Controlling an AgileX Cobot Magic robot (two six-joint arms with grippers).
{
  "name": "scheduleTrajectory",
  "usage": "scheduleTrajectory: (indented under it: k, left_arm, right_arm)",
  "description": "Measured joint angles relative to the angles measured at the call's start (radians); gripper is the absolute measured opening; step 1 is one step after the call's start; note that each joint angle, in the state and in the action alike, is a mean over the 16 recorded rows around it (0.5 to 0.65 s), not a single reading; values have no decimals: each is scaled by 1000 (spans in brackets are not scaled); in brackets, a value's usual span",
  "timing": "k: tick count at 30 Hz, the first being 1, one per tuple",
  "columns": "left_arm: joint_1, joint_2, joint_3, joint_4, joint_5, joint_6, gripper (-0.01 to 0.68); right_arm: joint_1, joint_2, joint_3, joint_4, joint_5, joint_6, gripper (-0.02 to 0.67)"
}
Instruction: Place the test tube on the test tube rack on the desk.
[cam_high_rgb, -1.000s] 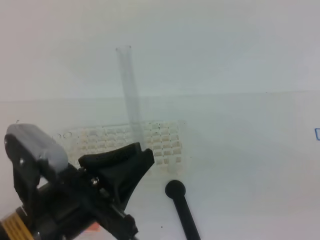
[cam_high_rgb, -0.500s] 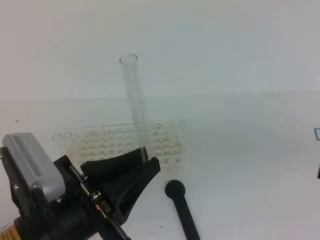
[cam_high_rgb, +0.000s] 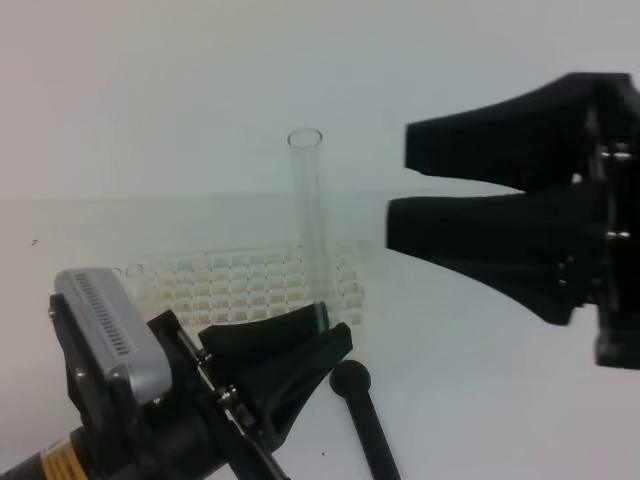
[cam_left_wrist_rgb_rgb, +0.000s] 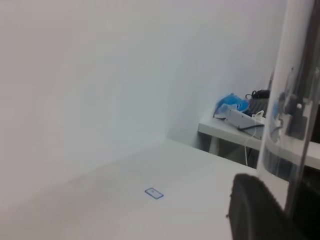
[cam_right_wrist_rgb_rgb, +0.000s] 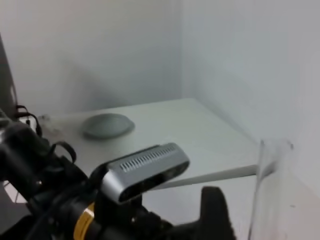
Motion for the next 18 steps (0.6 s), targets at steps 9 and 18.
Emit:
scheduleTrajectory:
  k: [9,18]
  left_arm:
    - [0,33,0,-1,-43,35,101]
    - [0,33,0,-5,-46,56,101]
  right_arm:
    - [87,163,-110,71,-43,-59,467]
    - [95,214,-156,87,-37,-58,465]
